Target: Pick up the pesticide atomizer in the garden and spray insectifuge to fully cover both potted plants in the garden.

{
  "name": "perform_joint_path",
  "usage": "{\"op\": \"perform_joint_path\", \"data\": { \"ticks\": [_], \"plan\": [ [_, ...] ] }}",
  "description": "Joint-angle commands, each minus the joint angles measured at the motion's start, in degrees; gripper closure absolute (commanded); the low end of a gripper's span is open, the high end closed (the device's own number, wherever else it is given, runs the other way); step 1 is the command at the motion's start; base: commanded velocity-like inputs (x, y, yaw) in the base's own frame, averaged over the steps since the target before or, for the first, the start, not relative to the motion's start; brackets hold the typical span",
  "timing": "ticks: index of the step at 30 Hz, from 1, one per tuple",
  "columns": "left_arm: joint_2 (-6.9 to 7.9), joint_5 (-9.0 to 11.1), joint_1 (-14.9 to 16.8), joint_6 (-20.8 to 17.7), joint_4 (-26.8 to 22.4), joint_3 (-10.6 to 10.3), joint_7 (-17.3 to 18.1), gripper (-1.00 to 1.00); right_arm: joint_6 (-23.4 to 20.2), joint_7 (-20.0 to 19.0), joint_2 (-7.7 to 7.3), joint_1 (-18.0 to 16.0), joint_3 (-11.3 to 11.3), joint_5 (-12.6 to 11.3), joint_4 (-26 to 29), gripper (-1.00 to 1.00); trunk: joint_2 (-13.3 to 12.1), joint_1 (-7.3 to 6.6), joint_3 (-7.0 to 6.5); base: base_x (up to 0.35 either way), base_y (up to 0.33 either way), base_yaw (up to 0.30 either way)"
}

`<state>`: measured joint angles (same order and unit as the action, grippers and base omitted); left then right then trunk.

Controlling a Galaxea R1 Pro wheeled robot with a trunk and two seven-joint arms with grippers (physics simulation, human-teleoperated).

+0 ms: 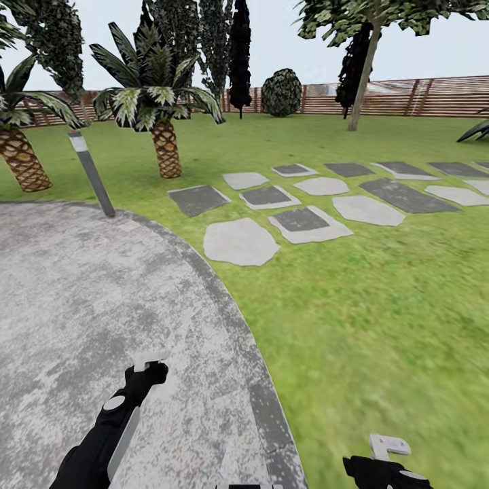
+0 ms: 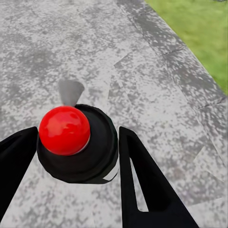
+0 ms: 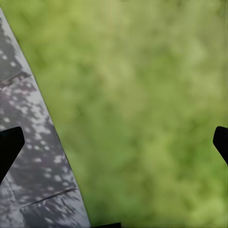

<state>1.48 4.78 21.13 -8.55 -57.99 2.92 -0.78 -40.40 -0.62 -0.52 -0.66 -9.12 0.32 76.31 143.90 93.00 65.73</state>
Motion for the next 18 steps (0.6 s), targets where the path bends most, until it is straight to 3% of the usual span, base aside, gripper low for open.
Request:
{"op": "perform_joint_path", "data": {
  "ticks": [1,18],
  "plan": [
    [0.01,0.5,0.0,-0.3,-0.1,0.0,-0.1,1.0,-0.3,-0.1,0.0,0.0,0.0,0.1,0.1,-1.0,0.0,-0.01,-0.04,0.0,0.0,0.0],
    [0.01,0.5,0.0,-0.3,-0.1,-0.1,-0.1,1.0,-0.3,0.0,0.0,0.0,0.0,0.0,0.1,-1.0,0.0,-0.01,-1.55,0.0,0.0,0.0]
  ]
}}
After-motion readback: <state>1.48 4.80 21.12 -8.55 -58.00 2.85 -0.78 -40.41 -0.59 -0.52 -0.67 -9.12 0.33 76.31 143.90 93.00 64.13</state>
